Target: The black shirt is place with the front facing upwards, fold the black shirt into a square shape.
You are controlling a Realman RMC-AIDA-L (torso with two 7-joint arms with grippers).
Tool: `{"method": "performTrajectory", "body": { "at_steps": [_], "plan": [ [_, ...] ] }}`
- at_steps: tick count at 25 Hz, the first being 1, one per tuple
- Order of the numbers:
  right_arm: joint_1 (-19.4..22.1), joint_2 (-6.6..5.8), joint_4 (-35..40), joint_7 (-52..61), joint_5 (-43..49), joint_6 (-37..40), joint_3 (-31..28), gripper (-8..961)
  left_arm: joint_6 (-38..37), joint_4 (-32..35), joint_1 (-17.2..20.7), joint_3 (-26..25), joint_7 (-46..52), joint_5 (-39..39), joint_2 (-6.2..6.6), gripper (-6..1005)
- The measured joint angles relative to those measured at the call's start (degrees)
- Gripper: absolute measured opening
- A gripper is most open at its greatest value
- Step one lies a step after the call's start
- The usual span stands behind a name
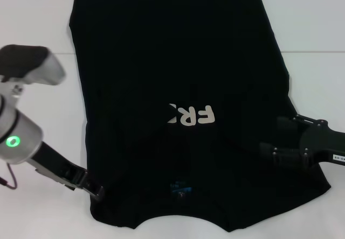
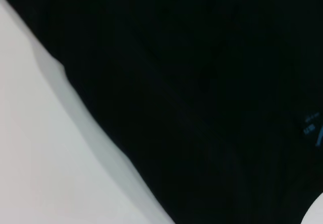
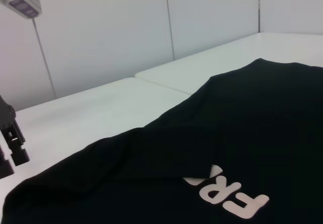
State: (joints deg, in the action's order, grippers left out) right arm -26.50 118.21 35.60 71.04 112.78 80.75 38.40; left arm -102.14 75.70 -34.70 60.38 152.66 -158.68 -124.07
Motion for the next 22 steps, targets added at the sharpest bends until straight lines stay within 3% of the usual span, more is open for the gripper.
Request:
{"method": "performTrajectory", "body": {
  "at_steps": [4,22],
  "plan": [
    [-0.06,-0.05,0.0,0.14,0.0,-0.14,0.0,944,0.61,1.01,-0.12,5.14,3.16,-0.12,0.02,708],
    [-0.63,-0.44,0.0,2.44,0.16,-0.97,0.0,945,6.28,-2.02,0.23,11.35,5.58,-0.06,-0.35,707]
  ]
}}
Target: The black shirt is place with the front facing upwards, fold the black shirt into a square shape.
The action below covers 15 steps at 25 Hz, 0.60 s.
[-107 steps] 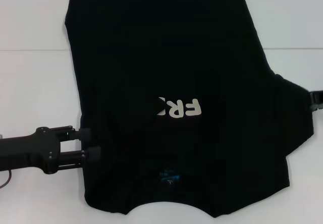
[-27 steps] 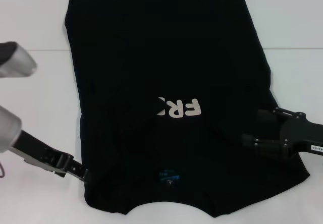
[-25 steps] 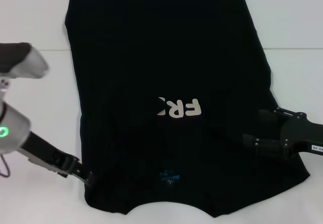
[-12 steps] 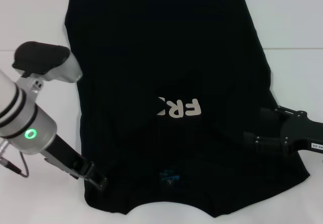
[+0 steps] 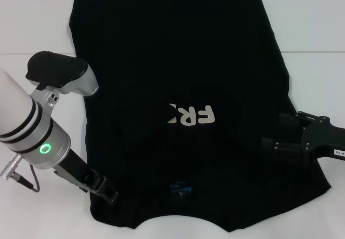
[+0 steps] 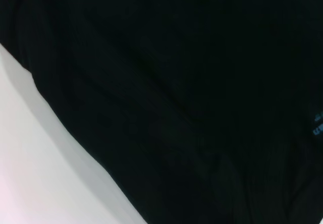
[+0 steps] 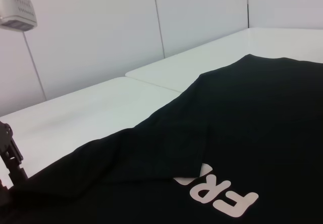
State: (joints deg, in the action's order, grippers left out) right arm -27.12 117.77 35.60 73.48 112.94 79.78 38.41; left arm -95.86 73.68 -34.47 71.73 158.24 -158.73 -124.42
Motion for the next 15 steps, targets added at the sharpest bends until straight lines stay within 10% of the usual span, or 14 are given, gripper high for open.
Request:
{"method": "performTrajectory", "body": {
  "at_steps": [15],
  "plan": [
    [-0.14,-0.06,0.2,0.71,0.0,0.06,0.0,945,3.13,-0.07,0.58,2.03,2.13,-1.27,0.09,628]
  ]
}}
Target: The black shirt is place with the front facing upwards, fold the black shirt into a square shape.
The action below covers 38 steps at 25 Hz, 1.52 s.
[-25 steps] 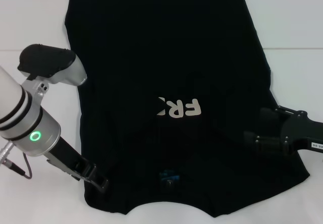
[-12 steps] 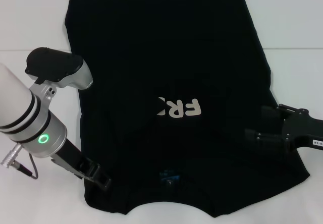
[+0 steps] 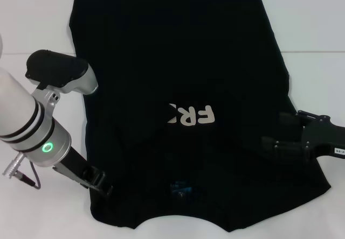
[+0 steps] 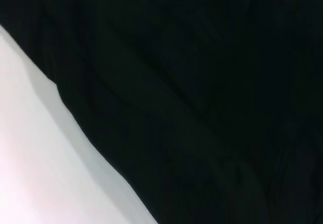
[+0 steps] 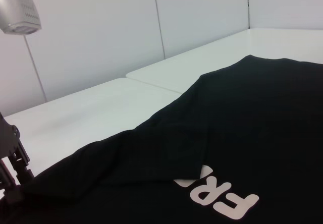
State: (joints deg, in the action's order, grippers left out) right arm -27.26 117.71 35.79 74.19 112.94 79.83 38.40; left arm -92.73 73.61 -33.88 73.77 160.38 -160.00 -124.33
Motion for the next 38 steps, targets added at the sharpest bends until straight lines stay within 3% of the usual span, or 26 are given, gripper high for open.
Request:
{"method": "performTrajectory", "body": {
  "at_steps": [7,20,24,33,38],
  "plan": [
    [0.02,-0.14,0.0,0.67,-0.02,0.15,0.0,945,0.64,0.12,0.23,-0.16,-0.03,0.02,0.04,394],
    [-0.07,-0.07,-0.13,0.75,-0.28,-0.06,0.0,945,1.75,-0.27,1.28,-2.8,-1.05,1.02,0.25,86],
    [-0.11,-0.06,-0.13,0.88,-0.35,0.01,-0.61,945,1.48,-0.12,2.4,-7.09,-1.32,2.69,0.13,83],
    [-0.16,-0.66,0.19,7.45,-0.37,0.36,-6.54,945,1.92,-2.57,7.85,-21.61,-7.58,15.29,0.25,69],
    [-0.4,-2.33,0.44,15.31,-0.16,0.09,-8.0,944,1.46,-5.65,10.73,-30.17,-12.89,18.37,0.33,61]
  ]
}}
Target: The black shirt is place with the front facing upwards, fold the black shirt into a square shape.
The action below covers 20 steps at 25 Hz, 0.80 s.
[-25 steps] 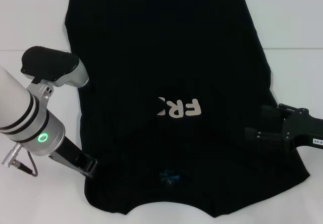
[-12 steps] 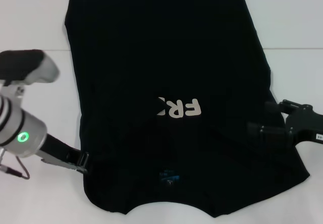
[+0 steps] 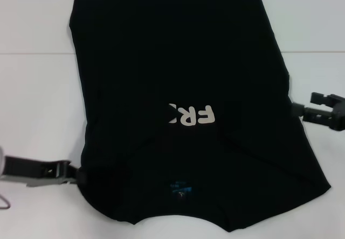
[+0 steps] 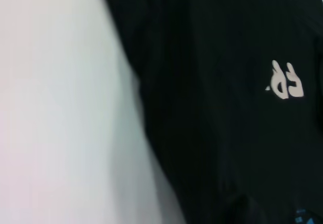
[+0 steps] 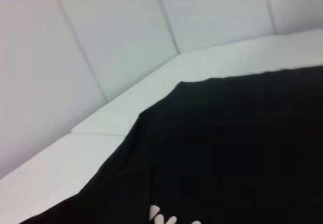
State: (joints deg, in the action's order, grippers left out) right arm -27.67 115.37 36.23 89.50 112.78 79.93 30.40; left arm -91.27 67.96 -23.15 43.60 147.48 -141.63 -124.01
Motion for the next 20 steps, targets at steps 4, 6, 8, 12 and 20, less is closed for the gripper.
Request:
{"method": "performTrajectory", "body": {
  "at_steps": [4,6,8,12,20],
  "plan": [
    [-1.04,-2.54,0.1,9.55,2.61,0.06,0.83,944,-0.13,-2.78,1.03,-5.5,-4.02,0.29,0.07,54],
    [-2.15,-4.1,0.23,15.32,5.6,0.43,0.96,944,-0.22,-4.01,1.16,-8.32,-5.82,0.3,0.14,52],
    [-3.42,-5.64,0.59,20.84,8.88,1.19,1.31,944,-0.3,-5.05,1.19,-10.67,-7.37,0.32,0.37,50],
    [-6.81,-8.5,3.38,33.2,18.23,4.96,2.63,944,-0.26,-6.59,1.19,-13.28,-9.25,0.37,1.22,51],
    [-14.69,-9.59,9.19,52.28,39.63,14.97,3.91,944,-0.35,-9.05,-0.24,-14.34,-11.01,1.12,2.34,51]
  ]
}}
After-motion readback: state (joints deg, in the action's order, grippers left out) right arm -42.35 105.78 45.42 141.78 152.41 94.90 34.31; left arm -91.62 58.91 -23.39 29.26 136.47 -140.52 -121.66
